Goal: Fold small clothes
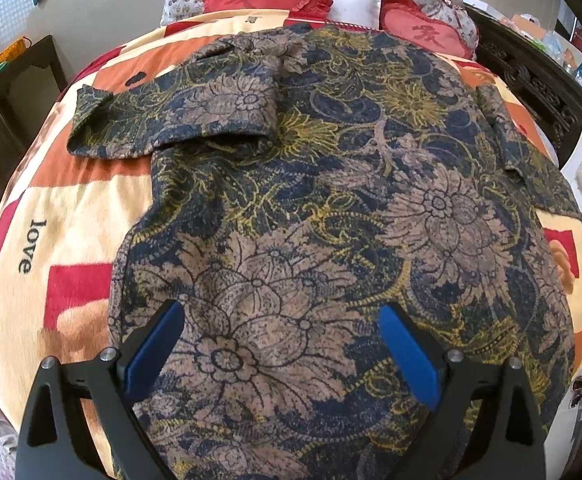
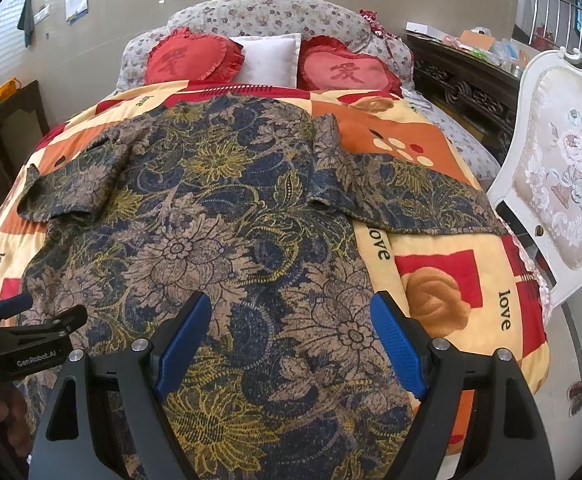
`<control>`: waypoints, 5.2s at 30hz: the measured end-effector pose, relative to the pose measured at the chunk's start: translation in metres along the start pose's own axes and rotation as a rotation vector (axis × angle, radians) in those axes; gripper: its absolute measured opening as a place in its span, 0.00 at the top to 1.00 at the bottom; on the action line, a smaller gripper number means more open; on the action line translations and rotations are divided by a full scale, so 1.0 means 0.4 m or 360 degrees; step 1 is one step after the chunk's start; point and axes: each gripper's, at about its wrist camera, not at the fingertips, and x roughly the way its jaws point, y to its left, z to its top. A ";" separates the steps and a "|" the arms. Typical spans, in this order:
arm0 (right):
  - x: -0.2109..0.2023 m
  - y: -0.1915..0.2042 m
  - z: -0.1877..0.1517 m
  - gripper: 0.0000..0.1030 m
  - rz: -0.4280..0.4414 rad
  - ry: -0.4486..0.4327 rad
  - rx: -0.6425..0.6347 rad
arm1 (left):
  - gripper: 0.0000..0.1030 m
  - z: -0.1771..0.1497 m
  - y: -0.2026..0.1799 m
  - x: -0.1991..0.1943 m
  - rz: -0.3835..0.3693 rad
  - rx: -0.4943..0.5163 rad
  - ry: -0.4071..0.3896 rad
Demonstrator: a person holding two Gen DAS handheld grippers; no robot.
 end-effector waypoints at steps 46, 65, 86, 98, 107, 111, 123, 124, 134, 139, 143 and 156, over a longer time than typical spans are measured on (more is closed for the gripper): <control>0.404 0.038 0.098 0.15 0.0081 0.0033 0.0057 | 0.01 0.170 -0.035 0.190 -0.0019 0.0098 -0.0164; 0.409 0.044 0.100 0.15 0.0070 0.0035 0.0052 | 0.07 0.376 0.446 0.212 0.0357 0.0269 -0.0236; 0.410 0.043 0.099 0.14 0.0072 0.0034 0.0056 | 0.94 0.396 0.641 0.143 0.0014 -0.0297 -0.0393; 0.409 0.043 0.099 0.14 0.0071 0.0032 0.0057 | 0.94 0.367 0.855 -0.106 0.0197 -0.0510 -0.0656; 0.409 0.045 0.098 0.14 0.0064 0.0031 0.0054 | 0.94 0.391 0.998 -0.214 0.0506 -0.0638 -0.0729; 0.408 0.044 0.098 0.14 0.0062 0.0031 0.0053 | 0.94 0.463 0.837 -0.206 0.0242 -0.0484 -0.0817; 0.399 0.017 0.095 0.15 0.0071 0.0025 0.0149 | 0.94 0.520 -0.063 0.079 -0.0813 0.0045 -0.0536; 0.392 0.000 0.092 0.15 0.0039 0.0036 0.0209 | 0.94 0.511 -0.136 0.113 -0.0858 0.0081 -0.0486; 0.281 -0.168 0.090 0.19 -0.0109 -0.0064 0.0431 | 0.58 0.360 -0.273 0.233 -0.0979 0.0274 -0.0180; 0.285 -0.130 0.160 0.23 0.0394 -0.0219 0.0226 | 0.39 0.284 -0.116 0.170 -0.0646 0.0251 -0.0326; 0.394 -0.108 0.209 0.28 0.0693 -0.0064 0.0214 | 0.39 0.221 -0.036 0.193 -0.0503 0.0178 -0.0299; 0.549 -0.208 0.216 0.79 0.1116 0.0173 0.0554 | 0.30 0.204 -0.062 0.212 -0.0329 0.0205 -0.0316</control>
